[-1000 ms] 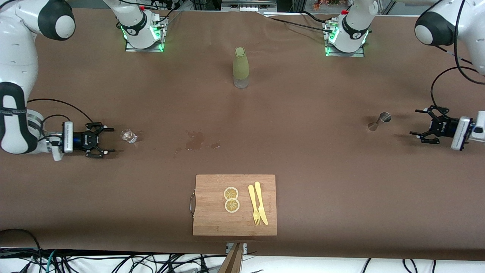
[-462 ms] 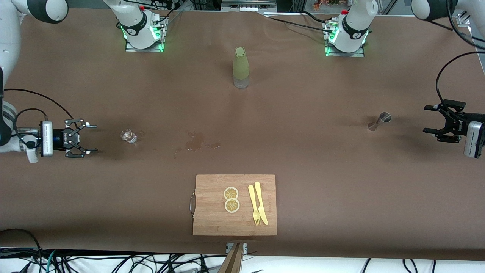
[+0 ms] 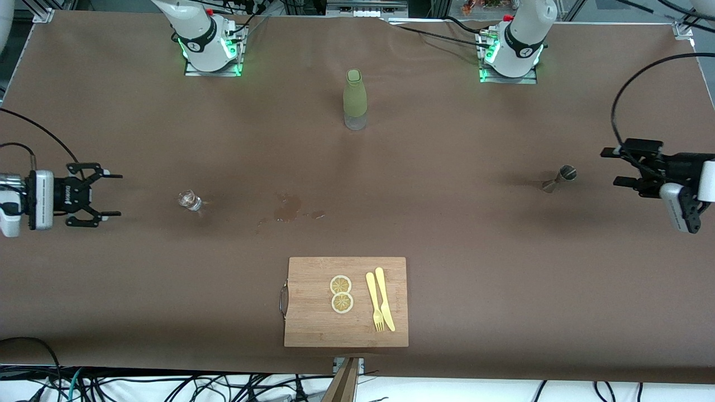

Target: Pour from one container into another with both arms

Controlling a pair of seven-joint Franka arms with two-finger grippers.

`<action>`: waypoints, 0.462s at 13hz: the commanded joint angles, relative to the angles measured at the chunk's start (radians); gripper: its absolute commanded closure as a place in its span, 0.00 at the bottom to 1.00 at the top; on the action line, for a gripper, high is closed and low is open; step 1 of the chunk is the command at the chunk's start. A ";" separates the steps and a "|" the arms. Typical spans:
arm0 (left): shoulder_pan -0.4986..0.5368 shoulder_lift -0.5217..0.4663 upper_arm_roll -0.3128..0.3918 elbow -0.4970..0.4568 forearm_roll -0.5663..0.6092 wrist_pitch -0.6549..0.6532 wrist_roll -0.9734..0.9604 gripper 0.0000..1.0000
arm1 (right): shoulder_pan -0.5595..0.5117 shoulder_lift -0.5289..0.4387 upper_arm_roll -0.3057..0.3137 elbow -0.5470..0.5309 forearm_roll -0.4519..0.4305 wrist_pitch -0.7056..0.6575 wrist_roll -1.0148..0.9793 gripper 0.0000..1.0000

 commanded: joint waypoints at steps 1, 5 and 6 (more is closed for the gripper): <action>-0.017 -0.101 -0.139 -0.015 0.197 0.048 -0.171 0.00 | 0.008 -0.131 0.005 -0.060 -0.109 0.026 0.170 0.00; -0.018 -0.185 -0.233 -0.026 0.395 0.169 -0.174 0.00 | 0.051 -0.280 0.005 -0.145 -0.249 0.055 0.524 0.00; -0.014 -0.191 -0.233 -0.024 0.395 0.192 -0.179 0.00 | 0.071 -0.306 0.005 -0.150 -0.278 0.058 0.587 0.00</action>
